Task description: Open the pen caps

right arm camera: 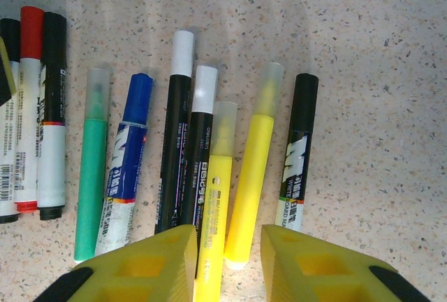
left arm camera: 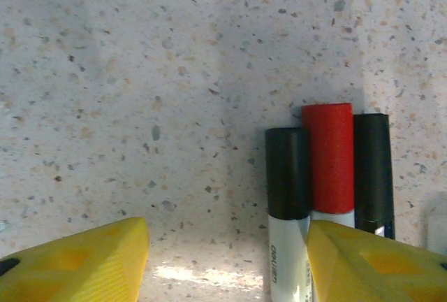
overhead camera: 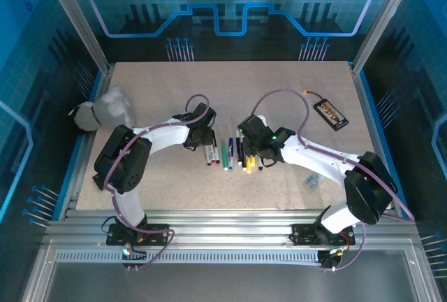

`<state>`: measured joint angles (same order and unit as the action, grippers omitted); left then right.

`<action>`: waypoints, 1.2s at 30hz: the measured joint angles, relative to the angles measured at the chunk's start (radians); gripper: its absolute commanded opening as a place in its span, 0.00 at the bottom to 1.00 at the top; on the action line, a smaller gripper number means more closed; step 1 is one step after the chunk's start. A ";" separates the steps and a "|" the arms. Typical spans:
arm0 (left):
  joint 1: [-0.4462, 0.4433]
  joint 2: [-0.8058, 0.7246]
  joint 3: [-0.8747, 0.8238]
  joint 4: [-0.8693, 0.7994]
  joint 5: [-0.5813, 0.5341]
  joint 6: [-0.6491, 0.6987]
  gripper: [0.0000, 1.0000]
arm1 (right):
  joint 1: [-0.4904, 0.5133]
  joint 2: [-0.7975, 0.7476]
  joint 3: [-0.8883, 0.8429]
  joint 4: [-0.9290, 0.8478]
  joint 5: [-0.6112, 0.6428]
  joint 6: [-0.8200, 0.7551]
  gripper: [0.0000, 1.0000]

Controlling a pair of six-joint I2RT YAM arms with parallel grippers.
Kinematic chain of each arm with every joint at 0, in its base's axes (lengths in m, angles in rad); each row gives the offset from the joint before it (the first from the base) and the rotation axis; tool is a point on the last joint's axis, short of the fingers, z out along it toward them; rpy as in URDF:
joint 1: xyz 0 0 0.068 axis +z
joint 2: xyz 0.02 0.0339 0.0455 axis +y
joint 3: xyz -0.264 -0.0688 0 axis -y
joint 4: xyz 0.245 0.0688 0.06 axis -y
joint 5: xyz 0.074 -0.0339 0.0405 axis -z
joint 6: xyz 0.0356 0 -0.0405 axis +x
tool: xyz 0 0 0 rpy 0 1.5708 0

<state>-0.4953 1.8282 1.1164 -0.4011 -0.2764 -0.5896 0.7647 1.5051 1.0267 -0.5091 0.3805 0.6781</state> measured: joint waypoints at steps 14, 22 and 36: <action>0.000 0.039 0.037 0.032 0.027 -0.014 0.56 | -0.002 0.016 0.000 0.000 -0.023 0.000 0.30; 0.000 0.045 0.043 0.032 0.027 -0.015 0.54 | -0.003 0.035 0.000 0.000 -0.026 0.000 0.30; 0.004 0.040 0.039 0.033 0.031 -0.014 0.55 | -0.006 0.063 0.000 0.000 -0.049 -0.001 0.29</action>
<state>-0.4915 1.8683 1.1553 -0.3679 -0.2455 -0.6041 0.7582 1.5684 1.0267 -0.5087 0.3317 0.6773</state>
